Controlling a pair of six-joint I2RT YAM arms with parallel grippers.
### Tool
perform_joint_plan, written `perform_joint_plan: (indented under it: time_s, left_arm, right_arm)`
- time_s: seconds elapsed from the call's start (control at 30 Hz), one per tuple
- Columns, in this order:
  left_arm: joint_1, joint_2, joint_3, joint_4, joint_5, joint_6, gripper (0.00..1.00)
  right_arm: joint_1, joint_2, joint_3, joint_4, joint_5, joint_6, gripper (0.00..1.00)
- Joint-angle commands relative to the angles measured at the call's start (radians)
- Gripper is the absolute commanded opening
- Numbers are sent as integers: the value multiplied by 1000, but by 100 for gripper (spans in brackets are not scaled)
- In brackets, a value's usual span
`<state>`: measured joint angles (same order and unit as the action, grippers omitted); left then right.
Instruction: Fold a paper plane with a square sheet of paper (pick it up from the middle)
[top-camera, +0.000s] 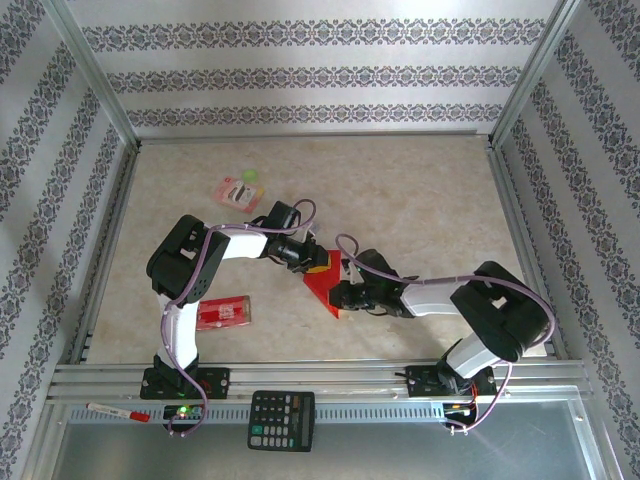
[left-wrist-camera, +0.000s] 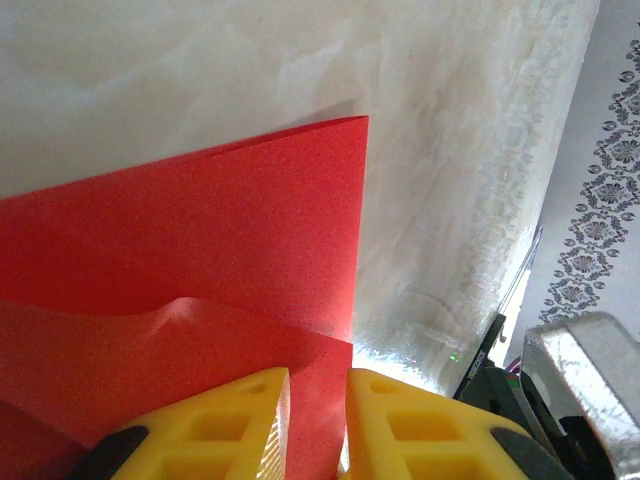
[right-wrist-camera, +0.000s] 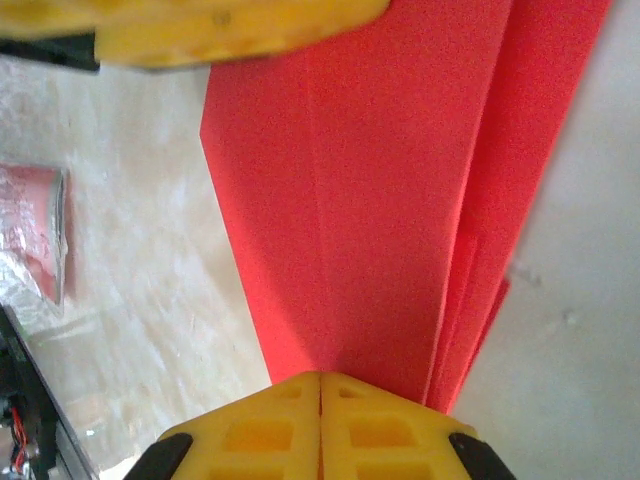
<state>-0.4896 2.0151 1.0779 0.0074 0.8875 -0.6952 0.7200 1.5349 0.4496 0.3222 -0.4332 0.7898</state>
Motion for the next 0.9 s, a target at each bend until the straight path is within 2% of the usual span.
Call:
perform_joint_plan:
  time_s: [0.0, 0.1, 0.33, 0.67, 0.87]
  left_arm:
    - [0, 71, -18, -95, -102, 28, 23]
    - [0, 73, -17, -95, -102, 31, 23]
    - [0, 76, -18, -95, -101, 30, 23]
    - [-1, 75, -18, -89, -100, 24, 23]
    - [-1, 73, -13, -91, -100, 25, 23]
  right_arm:
    - [37, -32, -43, -100, -21, 15, 7]
    - [38, -71, -33, -119, -45, -8, 7]
    - [-35, -158, 38, -159, -57, -29, 7]
    - [-48, 29, 162, -124, -64, -65, 7]
    - [-67, 84, 134, -97, -67, -81, 7]
